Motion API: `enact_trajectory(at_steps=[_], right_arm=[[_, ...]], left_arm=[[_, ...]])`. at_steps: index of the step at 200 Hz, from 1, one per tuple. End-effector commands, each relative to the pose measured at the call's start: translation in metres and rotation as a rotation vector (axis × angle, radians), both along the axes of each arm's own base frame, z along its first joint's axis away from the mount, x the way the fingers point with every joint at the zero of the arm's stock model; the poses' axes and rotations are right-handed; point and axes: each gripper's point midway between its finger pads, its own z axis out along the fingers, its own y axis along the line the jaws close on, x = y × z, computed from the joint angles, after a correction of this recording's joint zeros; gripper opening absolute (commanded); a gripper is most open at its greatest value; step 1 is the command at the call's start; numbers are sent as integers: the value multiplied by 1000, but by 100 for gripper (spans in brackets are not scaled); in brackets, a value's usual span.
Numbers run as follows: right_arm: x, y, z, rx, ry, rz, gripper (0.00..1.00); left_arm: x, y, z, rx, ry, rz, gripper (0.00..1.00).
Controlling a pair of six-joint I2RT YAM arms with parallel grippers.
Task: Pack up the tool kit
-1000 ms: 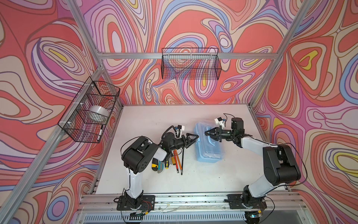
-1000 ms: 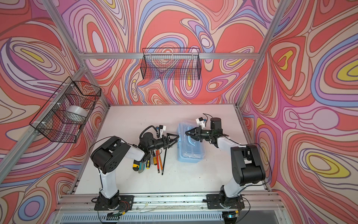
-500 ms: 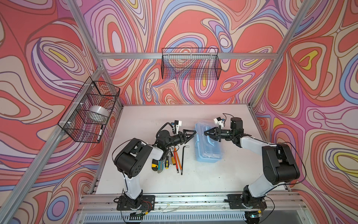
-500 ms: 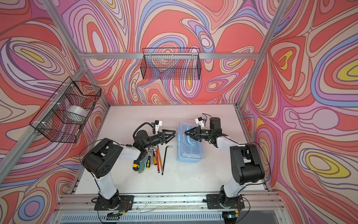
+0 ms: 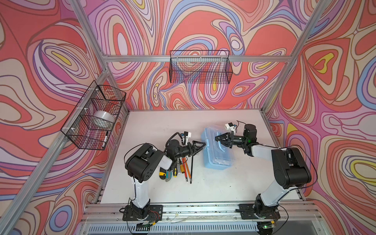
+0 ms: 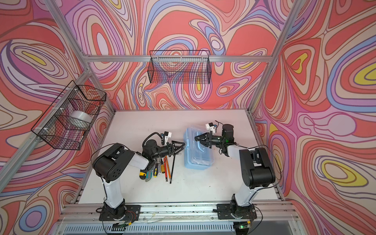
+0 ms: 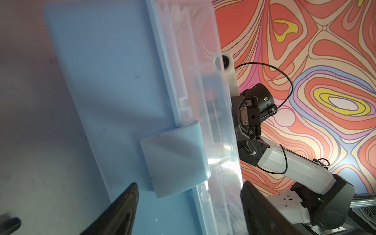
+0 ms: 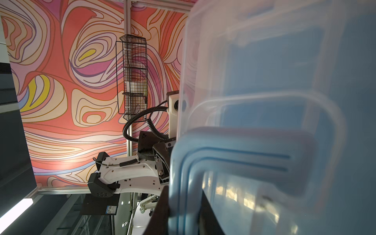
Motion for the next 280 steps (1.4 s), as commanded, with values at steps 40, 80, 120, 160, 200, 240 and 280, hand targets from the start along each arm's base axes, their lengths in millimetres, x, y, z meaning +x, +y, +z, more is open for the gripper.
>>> enact_trajectory(at_steps=[40,80,120,160,200,240,280], right_arm=[[-2,-1,-46,-65,62,-30,0],[-2,-1,-47,-66,65,-30,0],[-2,-4,-60,-122,87,-46,0],[-1,-6,-77,-158,132,-53,0],[-1,-7,-81,-167,144,-55,0],[-2,-8,-88,-199,153,-58,0],[1,-11,-90,-205,161,-66,0]], left_arm=[[10,-18,26,-59,-102,-54,80],[6,-26,41,-85,-124,-105,79],[-2,-23,79,-132,-172,-128,80],[-8,-15,117,-174,-240,-128,80],[-8,-10,118,-173,-242,-116,81],[-4,-3,134,-193,-256,-113,81],[-10,7,161,-221,-314,-100,81]])
